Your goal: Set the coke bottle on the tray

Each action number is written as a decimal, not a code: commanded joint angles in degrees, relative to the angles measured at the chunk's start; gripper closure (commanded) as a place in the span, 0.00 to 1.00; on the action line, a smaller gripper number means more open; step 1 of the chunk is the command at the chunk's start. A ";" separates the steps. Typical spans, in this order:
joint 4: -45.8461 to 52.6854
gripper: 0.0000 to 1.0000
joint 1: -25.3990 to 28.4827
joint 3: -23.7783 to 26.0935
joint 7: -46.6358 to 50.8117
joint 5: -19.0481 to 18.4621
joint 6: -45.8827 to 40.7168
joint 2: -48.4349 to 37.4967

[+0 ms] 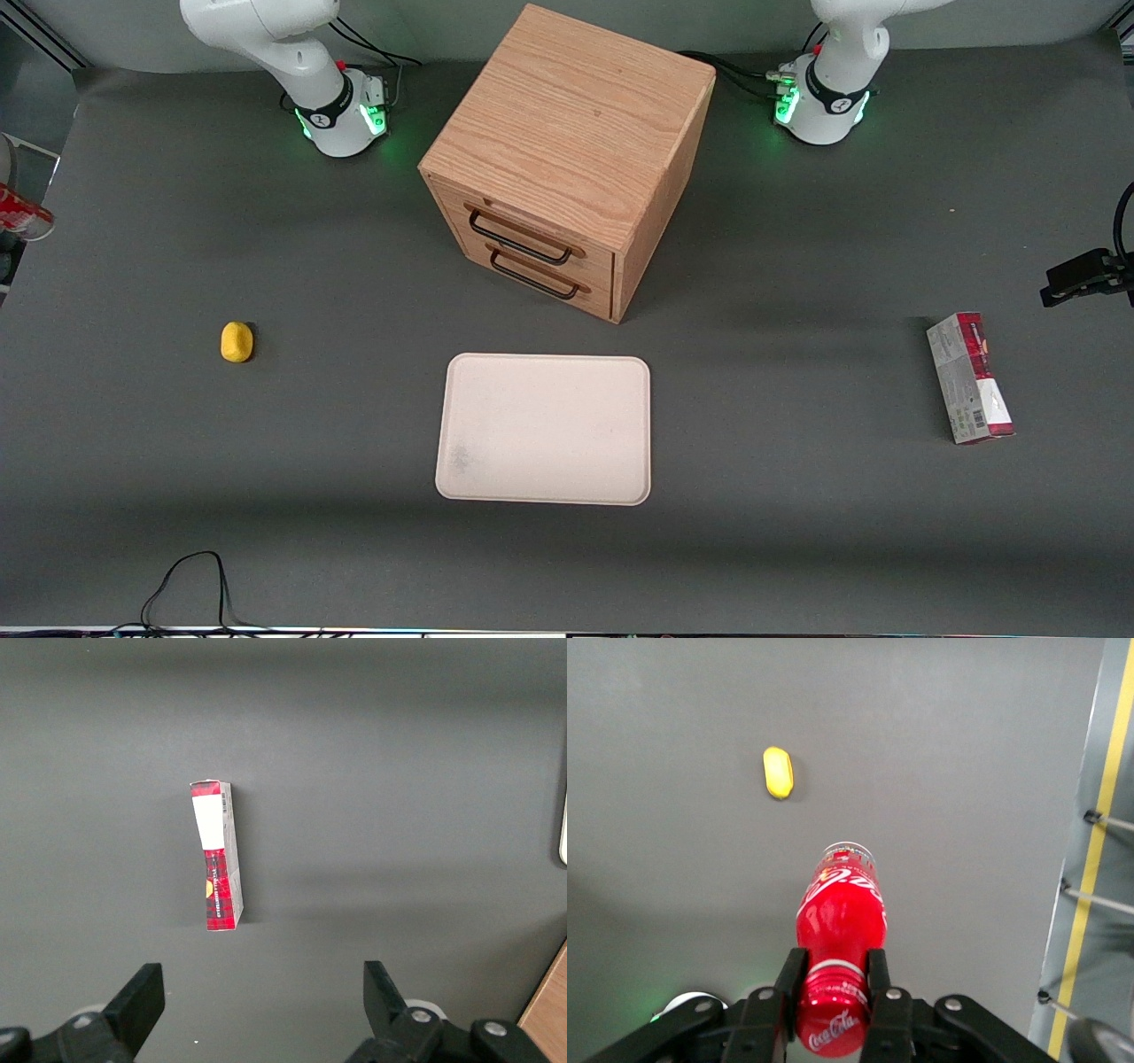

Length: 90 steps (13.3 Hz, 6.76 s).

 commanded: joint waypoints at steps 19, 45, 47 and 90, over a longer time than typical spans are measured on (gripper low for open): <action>46.77 1.00 15.01 31.81 31.02 16.63 0.06 46.32; 46.16 0.00 14.04 31.20 34.01 16.02 17.65 66.98; 46.16 0.00 14.13 31.02 34.10 16.02 13.28 63.65; 4.41 0.00 -16.20 40.77 28.21 8.02 7.63 13.53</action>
